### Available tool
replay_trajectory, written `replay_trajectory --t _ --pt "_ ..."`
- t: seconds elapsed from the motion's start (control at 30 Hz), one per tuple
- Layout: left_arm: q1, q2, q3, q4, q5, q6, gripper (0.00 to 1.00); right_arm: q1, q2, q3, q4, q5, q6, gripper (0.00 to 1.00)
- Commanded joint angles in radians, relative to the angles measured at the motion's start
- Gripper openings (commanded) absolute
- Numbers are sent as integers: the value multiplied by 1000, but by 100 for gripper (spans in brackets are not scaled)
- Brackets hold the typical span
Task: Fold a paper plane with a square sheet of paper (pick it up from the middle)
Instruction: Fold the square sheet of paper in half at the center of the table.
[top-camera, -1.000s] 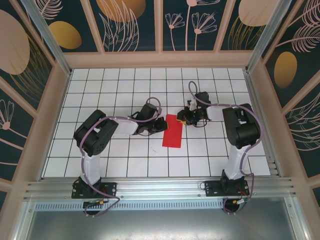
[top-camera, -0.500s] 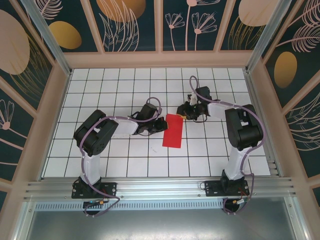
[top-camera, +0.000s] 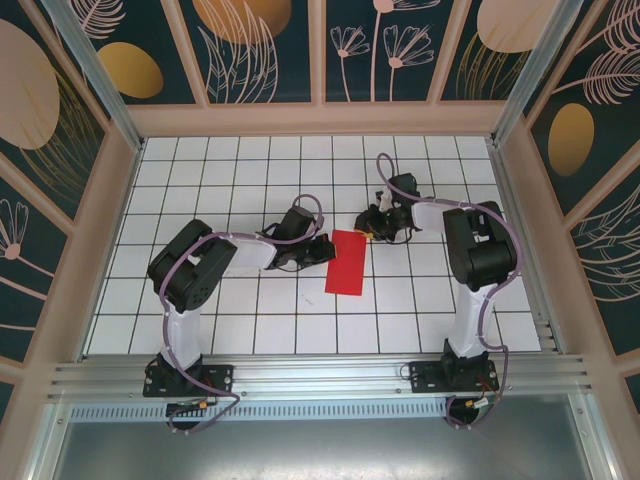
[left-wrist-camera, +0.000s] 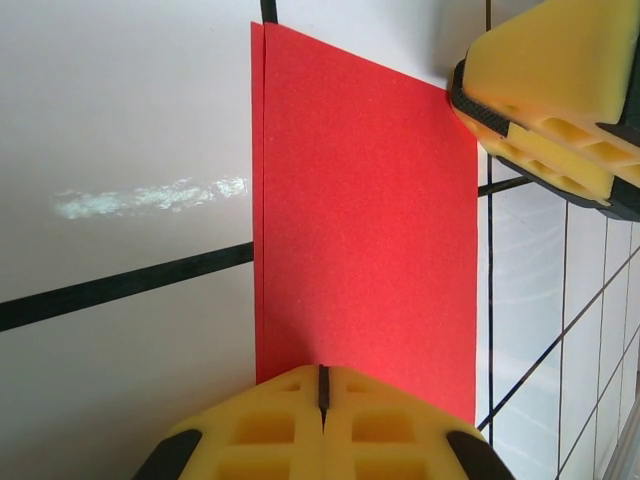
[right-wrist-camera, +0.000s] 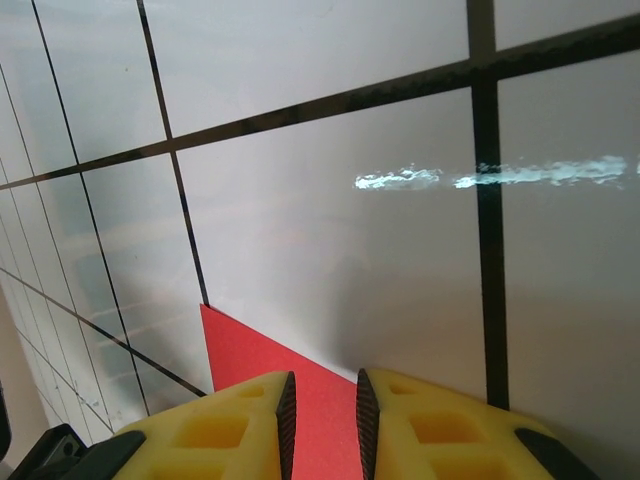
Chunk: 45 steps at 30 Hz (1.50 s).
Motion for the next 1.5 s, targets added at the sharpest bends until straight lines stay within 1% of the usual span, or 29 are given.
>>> replay_trajectory --t 0.0,0.2,0.53,0.67,0.8,0.9,0.97,1.0,1.03,1.07,1.17,1.3,1.47 --pt "-12 62 -21 -120 -31 25 0 -7 10 21 -50 32 -22 28" --pt "-11 59 -21 -119 -31 25 0 -10 -69 49 -53 -15 -25 28" --pt "-11 55 -21 -120 -29 24 0 -12 -5 -15 -9 13 -2 28" --pt "-11 55 -20 -120 -27 25 0 -12 26 -13 -12 17 -5 28" --pt "-11 43 -21 -123 -26 22 1 -12 -4 9 -41 26 -16 29" --pt "-12 16 7 -121 -28 12 5 -12 -76 24 -77 41 -30 32" --pt "-12 -26 2 -100 -30 -4 13 -11 -137 16 -107 63 -41 34" --pt "-12 -46 2 -98 -32 -7 15 -10 -165 4 -116 73 -43 35" --pt "-12 -71 3 -95 -36 -10 19 -9 -195 -16 -121 83 -44 36" --pt "-11 -98 5 -92 -48 -12 26 -9 -225 -41 -124 92 -38 37" --pt "-12 -165 -6 -90 -84 -17 41 4 -299 -128 -112 105 -23 40" --pt "-10 -218 -62 -93 -133 -30 48 36 -377 -245 -92 132 17 45" --pt "-10 -225 -156 -7 -99 -87 50 116 -403 -311 -88 157 50 46"
